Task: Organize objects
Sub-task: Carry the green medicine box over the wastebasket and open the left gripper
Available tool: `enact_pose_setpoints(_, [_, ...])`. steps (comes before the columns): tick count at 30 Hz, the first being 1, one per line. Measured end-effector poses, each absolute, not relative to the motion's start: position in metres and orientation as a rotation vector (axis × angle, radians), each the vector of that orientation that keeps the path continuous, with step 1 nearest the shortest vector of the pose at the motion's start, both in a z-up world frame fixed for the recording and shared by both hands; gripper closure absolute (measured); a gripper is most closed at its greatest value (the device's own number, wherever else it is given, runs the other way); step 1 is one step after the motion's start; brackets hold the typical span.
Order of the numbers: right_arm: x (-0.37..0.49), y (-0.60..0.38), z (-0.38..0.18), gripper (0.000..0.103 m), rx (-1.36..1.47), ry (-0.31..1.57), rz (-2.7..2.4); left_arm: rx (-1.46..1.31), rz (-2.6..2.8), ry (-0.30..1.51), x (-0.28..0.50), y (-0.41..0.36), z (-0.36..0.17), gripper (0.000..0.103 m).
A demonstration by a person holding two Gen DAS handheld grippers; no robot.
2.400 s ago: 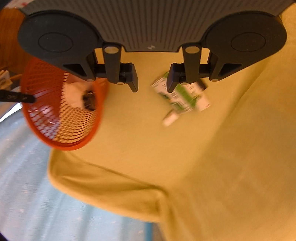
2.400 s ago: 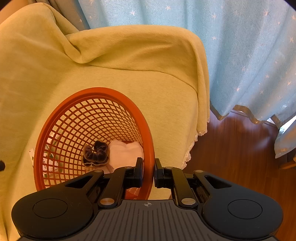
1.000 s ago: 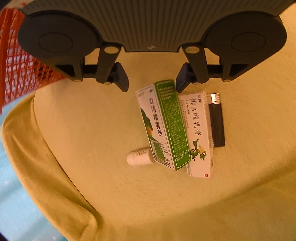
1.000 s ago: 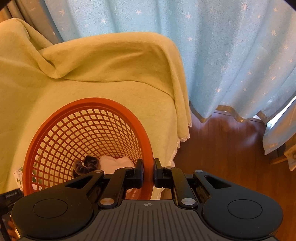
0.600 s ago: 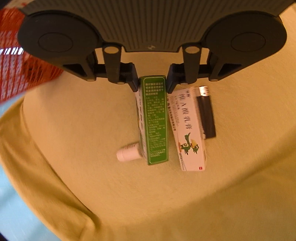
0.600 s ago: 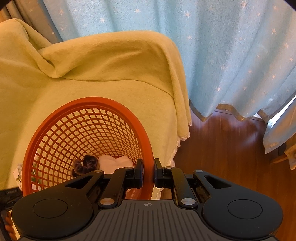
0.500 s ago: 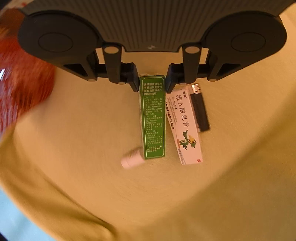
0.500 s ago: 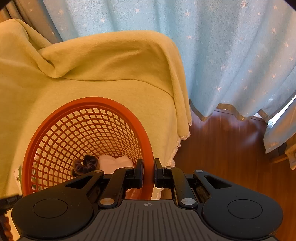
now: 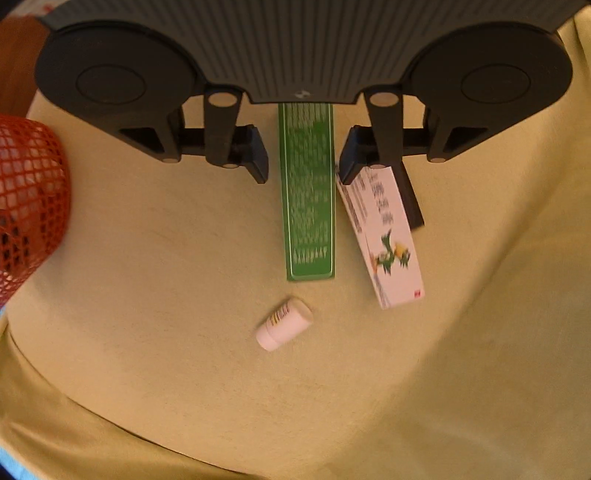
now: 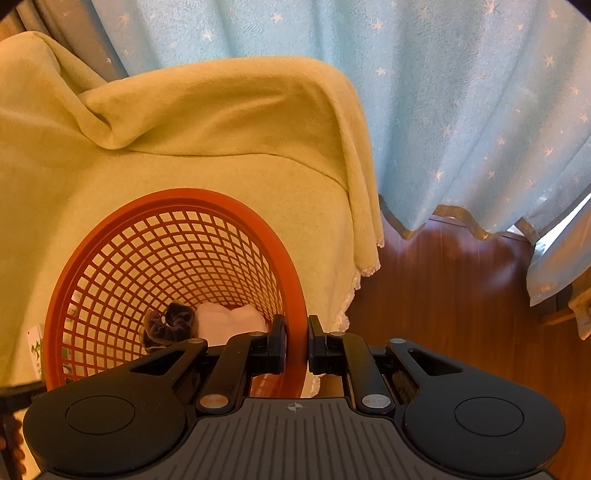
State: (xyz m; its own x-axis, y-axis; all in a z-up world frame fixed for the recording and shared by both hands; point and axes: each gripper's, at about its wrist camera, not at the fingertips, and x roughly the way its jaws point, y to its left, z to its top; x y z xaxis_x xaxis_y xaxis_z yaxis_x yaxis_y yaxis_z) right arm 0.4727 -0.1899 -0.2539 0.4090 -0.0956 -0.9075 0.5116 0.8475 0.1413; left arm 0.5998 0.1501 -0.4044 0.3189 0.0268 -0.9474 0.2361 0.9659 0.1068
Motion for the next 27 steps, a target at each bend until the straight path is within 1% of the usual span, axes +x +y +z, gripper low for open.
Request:
enact_pose_setpoints(1, [0.473, -0.190, -0.254, 0.095, 0.432, 1.093, -0.395, 0.250, -0.141, 1.243, 0.602, 0.150, -0.406, 0.076])
enact_pose_setpoints(2, [0.473, -0.190, -0.254, 0.095, 0.426, 1.096, -0.390, 0.260, -0.139, 1.244, 0.603, 0.149, -0.407, 0.078])
enact_pose_setpoints(6, [0.473, -0.188, -0.253, 0.095, 0.406, 1.112, -0.367, 0.279, -0.153, 1.214, 0.597, 0.148, -0.401, 0.078])
enact_pose_setpoints(10, [0.473, -0.188, -0.254, 0.095, 0.409, 1.122, -0.364, 0.271, -0.186, 1.183, 0.585, 0.146, -0.385, 0.078])
enact_pose_setpoints(18, [0.474, -0.185, -0.252, 0.095, 0.407, 1.120, -0.360, 0.227, -0.230, 1.154, 0.563, 0.141, -0.332, 0.078])
enact_pose_setpoints(27, [0.470, -0.182, -0.252, 0.095, 0.392, 1.108, -0.356, 0.204, -0.361, 1.104, 0.533, 0.109, -0.274, 0.078])
